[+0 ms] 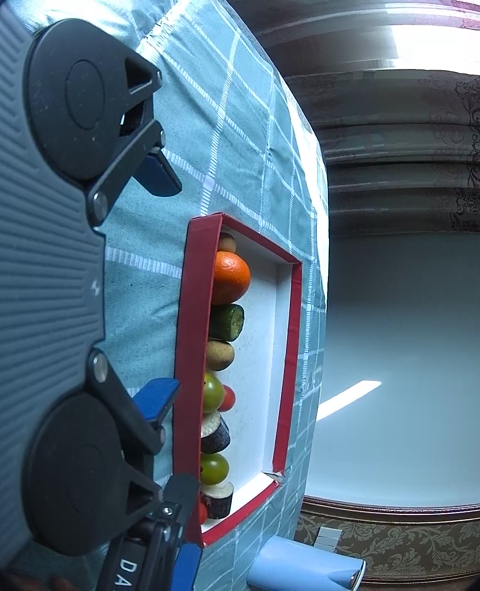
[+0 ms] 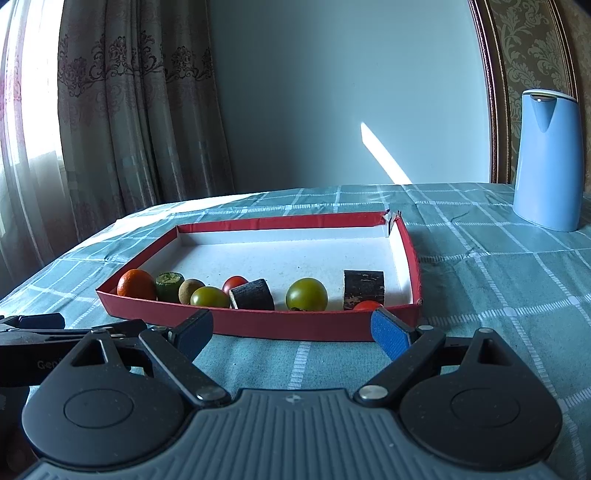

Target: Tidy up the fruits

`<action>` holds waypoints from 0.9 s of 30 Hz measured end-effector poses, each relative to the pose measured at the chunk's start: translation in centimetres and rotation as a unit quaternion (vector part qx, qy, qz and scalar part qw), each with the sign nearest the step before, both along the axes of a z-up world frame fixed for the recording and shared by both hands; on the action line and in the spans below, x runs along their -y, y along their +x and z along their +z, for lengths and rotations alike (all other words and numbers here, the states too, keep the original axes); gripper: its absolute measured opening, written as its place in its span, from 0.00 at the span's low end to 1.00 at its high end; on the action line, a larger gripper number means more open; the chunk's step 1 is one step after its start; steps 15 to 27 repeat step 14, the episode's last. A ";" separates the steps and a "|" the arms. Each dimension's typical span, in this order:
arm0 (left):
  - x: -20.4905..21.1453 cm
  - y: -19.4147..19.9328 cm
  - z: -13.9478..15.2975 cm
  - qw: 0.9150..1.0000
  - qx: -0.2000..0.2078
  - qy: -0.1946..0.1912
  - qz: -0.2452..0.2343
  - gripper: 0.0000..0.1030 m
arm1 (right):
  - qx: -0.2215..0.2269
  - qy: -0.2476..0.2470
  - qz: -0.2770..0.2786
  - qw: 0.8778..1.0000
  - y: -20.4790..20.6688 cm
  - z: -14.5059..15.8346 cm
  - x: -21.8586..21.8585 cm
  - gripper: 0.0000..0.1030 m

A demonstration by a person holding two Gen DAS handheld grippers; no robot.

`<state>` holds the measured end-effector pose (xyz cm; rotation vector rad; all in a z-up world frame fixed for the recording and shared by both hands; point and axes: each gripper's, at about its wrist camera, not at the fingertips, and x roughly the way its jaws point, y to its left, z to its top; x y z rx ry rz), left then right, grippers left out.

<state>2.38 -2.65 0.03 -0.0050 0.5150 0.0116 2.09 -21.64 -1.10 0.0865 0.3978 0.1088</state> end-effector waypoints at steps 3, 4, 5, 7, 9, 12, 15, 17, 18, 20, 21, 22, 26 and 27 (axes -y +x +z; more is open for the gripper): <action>0.2 0.0 -0.1 1.000 0.000 0.007 0.000 1.00 | -0.001 0.002 0.000 1.000 0.0 0.0 0.0 0.90; 0.2 0.0 -0.1 1.000 0.000 0.006 0.000 1.00 | -0.001 0.002 0.000 1.000 0.0 0.0 0.0 0.90; 0.1 0.1 -0.1 1.000 -0.001 0.006 0.000 1.00 | 0.000 0.002 0.000 1.000 0.0 0.0 0.0 0.90; 0.1 0.1 -0.1 1.000 -0.002 0.006 0.000 1.00 | 0.000 0.002 0.000 1.000 0.0 0.0 0.0 0.90; 0.2 0.0 -0.1 1.000 0.000 0.008 0.000 1.00 | 0.000 0.002 0.000 1.000 0.0 0.0 0.0 0.90; 0.1 0.0 -0.1 1.000 0.000 0.008 0.001 1.00 | 0.000 0.002 0.000 1.000 0.0 0.0 0.0 0.90; 0.1 0.0 -0.1 1.000 0.000 0.008 0.002 1.00 | 0.000 0.002 0.000 1.000 0.0 0.0 0.0 0.90; 0.1 0.0 -0.1 1.000 0.000 0.008 0.002 1.00 | 0.000 0.002 0.000 1.000 0.0 0.0 0.0 0.90; 0.1 0.0 -0.1 1.000 0.000 0.008 0.002 1.00 | 0.000 0.002 0.000 1.000 0.0 0.0 0.0 0.90; 0.1 0.0 -0.1 1.000 0.000 0.008 0.002 1.00 | 0.000 0.002 0.000 1.000 0.0 0.0 0.0 0.90; 0.1 0.0 -0.1 1.000 0.000 0.008 0.002 1.00 | 0.000 0.002 0.000 1.000 0.0 0.0 0.0 0.90; 0.1 0.0 -0.1 1.000 0.000 0.008 0.002 1.00 | 0.000 0.002 0.000 1.000 0.0 0.0 0.0 0.90; 0.1 0.0 -0.1 1.000 0.000 0.008 0.002 1.00 | 0.000 0.002 0.000 1.000 0.0 0.0 0.0 0.90; 0.1 0.0 -0.1 1.000 0.000 0.008 0.002 1.00 | 0.000 0.002 0.000 1.000 0.0 0.0 0.0 0.90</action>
